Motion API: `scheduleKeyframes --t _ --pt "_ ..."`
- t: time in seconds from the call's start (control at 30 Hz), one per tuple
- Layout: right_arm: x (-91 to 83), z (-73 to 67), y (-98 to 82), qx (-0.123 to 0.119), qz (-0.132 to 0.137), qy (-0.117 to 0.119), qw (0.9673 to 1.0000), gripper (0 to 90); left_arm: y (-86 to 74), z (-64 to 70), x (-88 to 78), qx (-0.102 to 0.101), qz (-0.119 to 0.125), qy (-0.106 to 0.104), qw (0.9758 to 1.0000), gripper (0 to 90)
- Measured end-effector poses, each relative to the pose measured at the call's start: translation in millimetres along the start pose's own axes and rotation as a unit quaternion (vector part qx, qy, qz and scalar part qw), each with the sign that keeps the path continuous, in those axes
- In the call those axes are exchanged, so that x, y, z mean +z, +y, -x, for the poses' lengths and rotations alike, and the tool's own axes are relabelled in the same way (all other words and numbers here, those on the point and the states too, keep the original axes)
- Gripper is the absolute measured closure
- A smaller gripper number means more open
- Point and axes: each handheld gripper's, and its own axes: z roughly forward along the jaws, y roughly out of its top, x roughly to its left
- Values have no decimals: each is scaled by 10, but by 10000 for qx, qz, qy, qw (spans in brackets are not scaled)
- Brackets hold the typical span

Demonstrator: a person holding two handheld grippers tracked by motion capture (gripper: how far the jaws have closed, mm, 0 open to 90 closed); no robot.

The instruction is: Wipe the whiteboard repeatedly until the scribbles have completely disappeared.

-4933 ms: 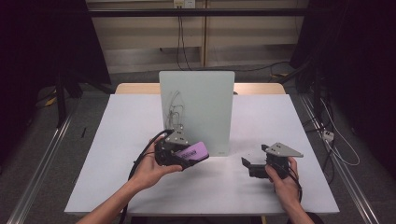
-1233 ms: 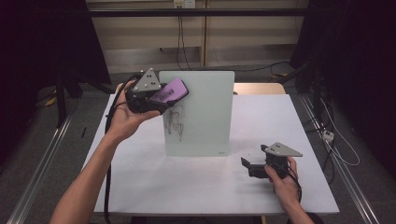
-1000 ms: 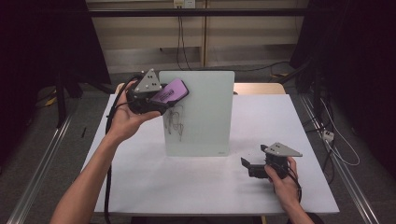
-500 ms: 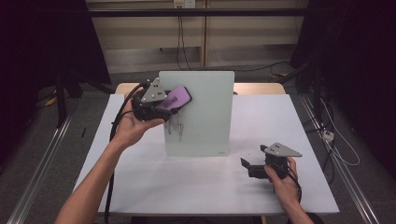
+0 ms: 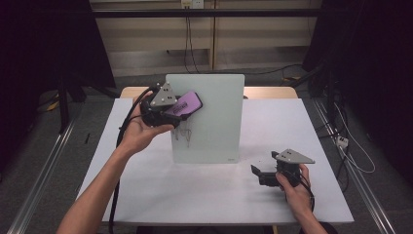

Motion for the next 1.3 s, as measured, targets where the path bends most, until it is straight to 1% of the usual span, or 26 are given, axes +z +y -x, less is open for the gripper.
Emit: scheduleKeyframes --t 0.13,0.17,0.27,0.33,0.4,0.5,0.57,0.7,0.8,0.93,1.0,1.03,1.1,1.17,1.23,1.27,1.3 --pt "0 0 0 -16 13 12 10000 64 118 -72 -27 -25 132 122 9998 413" --pt "-1 0 -1 -1 1 10 10000 64 132 -75 -28 -49 141 140 9998 413" --pt "-3 0 -1 0 -1 12 10000 64 143 -73 -13 -16 141 152 9998 413" --pt "-5 0 -2 -14 6 18 10000 64 132 -56 0 6 84 116 9999 413" --pt "-4 -3 -1 -1 14 19 10000 64 121 -25 20 63 39 116 9999 413" --pt "-4 -3 0 -9 8 20 10000 64 100 24 55 171 -56 57 9998 413" --pt "-1 -2 0 -13 12 12 10000 64 75 52 75 156 -49 47 9999 413" --pt "-2 -1 -1 -2 9 15 10000 64 -5 129 121 210 -79 -38 9997 412" --pt "-3 -1 -1 11 -4 14 10000 64 -47 166 147 194 -93 -106 9997 412" --pt "-1 -4 -1 4 5 23 10000 64 -76 228 182 276 -221 -158 9992 412" --pt "-4 -4 -1 9 16 23 10000 64 -112 272 214 274 -252 -211 9991 412" --pt "-5 -4 -1 29 0 16 10000 63 -124 286 230 294 -273 -275 9988 413" --pt "0 1 -1 8 -1 10 10000 64 -137 321 254 324 -314 -299 9985 412" --pt "5 -3 -1 -4 3 17 10000 64 -128 332 266 340 -319 -299 9985 412" --pt "6 -4 0 -7 4 18 10000 64 -119 316 262 324 -336 -346 9983 413" --pt "5 -3 0 0 1 16 10000 64 -114 306 259 351 -336 -360 9982 413" --pt "3 -2 0 7 -2 15 10000 64 -107 301 250 346 -339 -336 9983 413"
